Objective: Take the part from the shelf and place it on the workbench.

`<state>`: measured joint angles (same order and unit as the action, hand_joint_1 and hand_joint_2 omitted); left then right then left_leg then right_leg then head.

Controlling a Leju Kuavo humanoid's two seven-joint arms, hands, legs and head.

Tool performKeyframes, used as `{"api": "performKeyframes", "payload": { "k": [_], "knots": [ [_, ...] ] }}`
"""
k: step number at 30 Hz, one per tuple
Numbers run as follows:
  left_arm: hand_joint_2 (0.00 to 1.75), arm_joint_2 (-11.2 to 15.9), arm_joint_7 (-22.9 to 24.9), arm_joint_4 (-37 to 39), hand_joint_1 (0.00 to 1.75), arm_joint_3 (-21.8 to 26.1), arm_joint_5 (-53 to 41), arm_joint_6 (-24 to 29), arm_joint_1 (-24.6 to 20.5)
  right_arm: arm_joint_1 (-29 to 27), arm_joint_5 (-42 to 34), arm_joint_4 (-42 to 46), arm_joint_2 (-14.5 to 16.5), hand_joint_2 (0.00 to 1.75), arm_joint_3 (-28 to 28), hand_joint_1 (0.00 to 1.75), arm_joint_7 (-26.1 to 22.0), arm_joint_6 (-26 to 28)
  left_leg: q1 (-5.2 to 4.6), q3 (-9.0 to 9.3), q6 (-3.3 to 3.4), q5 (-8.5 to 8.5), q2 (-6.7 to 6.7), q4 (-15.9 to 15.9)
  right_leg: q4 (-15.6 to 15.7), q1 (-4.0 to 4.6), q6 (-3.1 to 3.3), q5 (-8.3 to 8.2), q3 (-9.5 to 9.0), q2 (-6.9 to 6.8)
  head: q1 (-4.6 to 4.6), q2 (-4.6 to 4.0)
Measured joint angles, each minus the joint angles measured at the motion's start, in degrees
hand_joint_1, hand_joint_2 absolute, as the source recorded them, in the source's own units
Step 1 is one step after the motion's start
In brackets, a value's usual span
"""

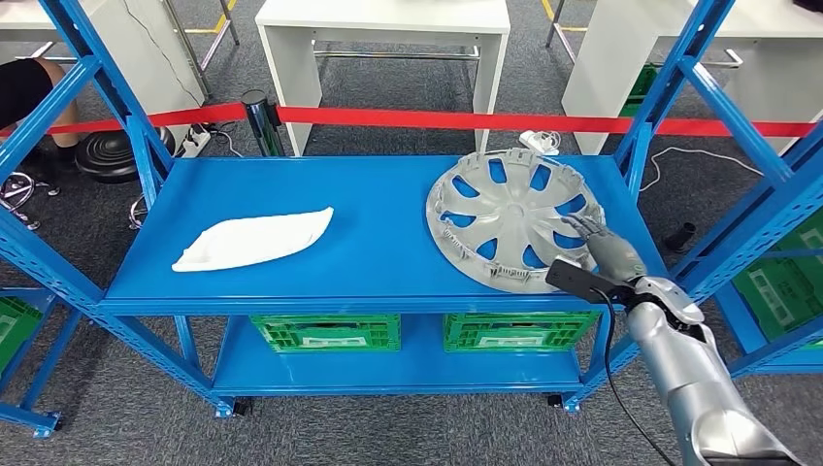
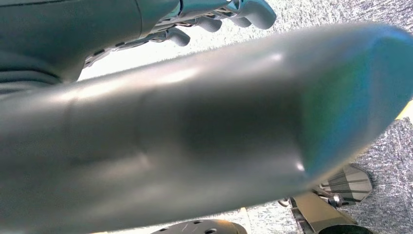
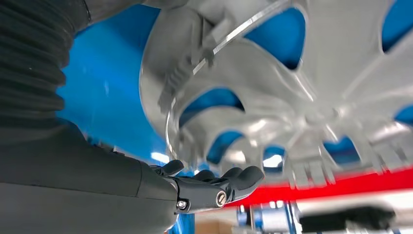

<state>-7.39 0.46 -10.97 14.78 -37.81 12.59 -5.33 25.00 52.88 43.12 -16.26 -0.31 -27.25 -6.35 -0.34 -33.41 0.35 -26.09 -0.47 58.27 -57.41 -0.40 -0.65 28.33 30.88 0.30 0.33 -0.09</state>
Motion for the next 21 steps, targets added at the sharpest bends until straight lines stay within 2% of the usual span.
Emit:
{"api": "performKeyframes", "payload": {
  "k": [7, 21],
  "knots": [
    [0.00, -0.01, 0.03, 0.00, 0.00, 0.38, -0.13, 0.02, -0.05, 4.18, -1.07, -8.12, 0.04, 1.75, 1.12, 0.00, -1.09, -2.67, 0.01, 0.02, 0.00, 0.00, 0.03, -0.01, 0.00, 0.01, 0.00, 0.00, 0.00, 0.00, 0.00, 0.00],
    [0.00, -0.36, 0.22, 0.02, 0.00, 2.17, 0.27, 0.49, -0.08, 9.97, 0.44, -16.11, 0.60, 1.75, 5.26, 0.00, -0.24, -5.05, 0.08, 0.31, -0.01, 0.00, 0.14, -0.02, 0.02, 0.08, 0.04, -0.02, -0.25, 0.07, 0.00, 0.00]
  ]
}}
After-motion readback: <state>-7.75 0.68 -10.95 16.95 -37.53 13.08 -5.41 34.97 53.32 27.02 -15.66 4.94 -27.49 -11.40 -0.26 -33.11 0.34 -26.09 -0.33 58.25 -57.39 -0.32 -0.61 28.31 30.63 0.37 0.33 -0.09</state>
